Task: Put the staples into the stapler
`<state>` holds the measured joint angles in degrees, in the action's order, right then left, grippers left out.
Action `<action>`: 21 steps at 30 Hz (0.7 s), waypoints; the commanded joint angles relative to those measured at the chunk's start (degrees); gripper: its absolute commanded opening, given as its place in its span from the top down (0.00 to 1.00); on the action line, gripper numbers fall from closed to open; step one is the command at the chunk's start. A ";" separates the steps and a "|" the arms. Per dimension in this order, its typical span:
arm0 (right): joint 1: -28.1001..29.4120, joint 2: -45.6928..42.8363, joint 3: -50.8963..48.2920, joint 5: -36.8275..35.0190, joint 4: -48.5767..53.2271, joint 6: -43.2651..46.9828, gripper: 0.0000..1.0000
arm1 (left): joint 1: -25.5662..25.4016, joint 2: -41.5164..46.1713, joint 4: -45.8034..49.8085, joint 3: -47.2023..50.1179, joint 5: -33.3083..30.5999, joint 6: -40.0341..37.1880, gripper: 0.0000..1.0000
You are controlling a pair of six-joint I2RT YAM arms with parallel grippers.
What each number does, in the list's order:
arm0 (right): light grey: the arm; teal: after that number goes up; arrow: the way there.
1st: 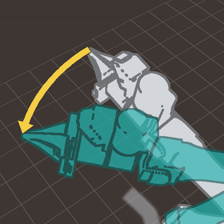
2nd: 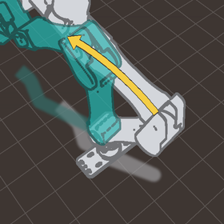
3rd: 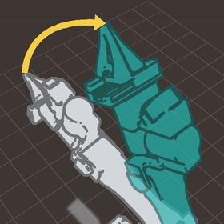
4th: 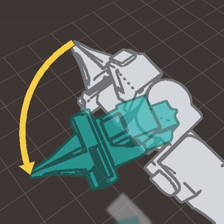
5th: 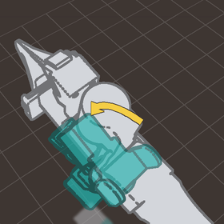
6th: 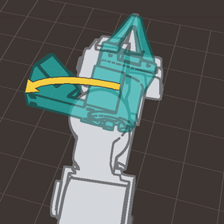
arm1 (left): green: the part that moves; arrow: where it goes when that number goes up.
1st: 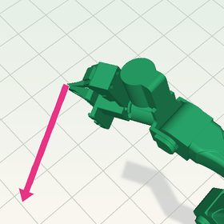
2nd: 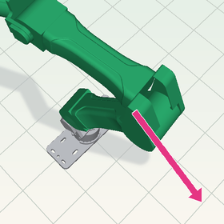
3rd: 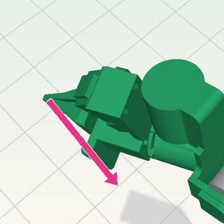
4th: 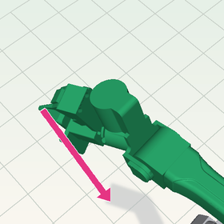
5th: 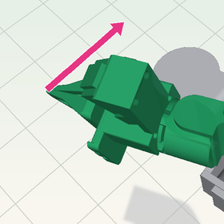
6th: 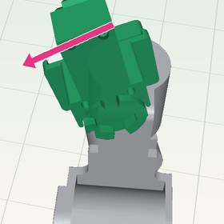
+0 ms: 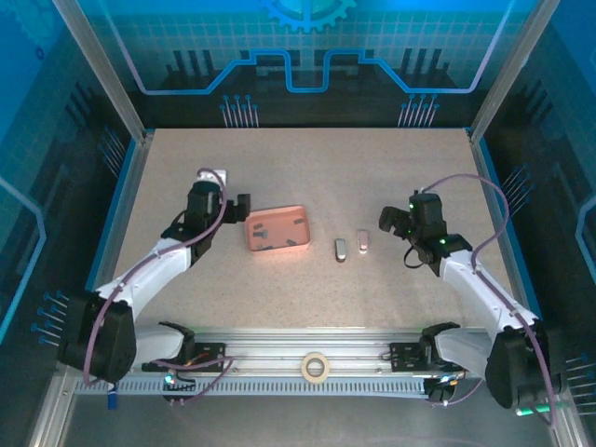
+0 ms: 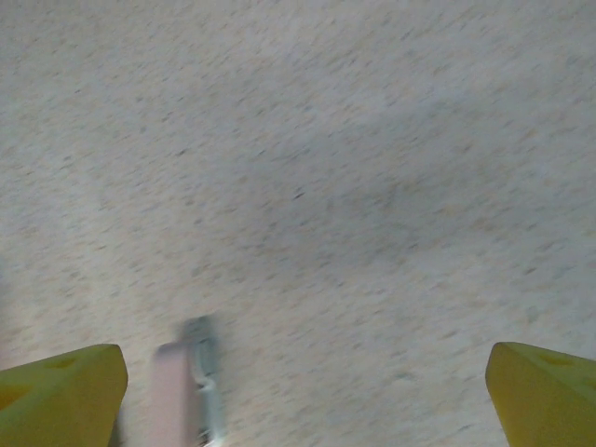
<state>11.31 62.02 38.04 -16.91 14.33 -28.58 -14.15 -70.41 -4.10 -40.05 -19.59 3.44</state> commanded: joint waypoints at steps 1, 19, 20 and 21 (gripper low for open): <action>-2.15 -2.55 -5.42 -2.78 -9.60 9.99 0.00 | 2.47 3.30 -9.26 6.01 -10.14 -3.45 0.01; -7.00 4.02 -23.17 4.55 -52.85 26.49 0.00 | 3.61 -19.07 -71.11 27.37 -7.58 -10.20 0.01; -7.07 5.98 -23.61 5.87 -56.71 26.90 0.00 | 3.88 -18.14 -69.83 27.76 -7.03 -9.19 0.01; -7.18 8.01 -23.54 7.13 -60.60 26.87 0.00 | 4.28 -17.77 -68.24 27.25 -6.68 -8.64 0.01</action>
<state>5.08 67.18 14.81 -14.50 -27.51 -5.08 -10.59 -88.62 -59.00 -14.00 -26.68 -4.47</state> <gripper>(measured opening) 0.997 0.991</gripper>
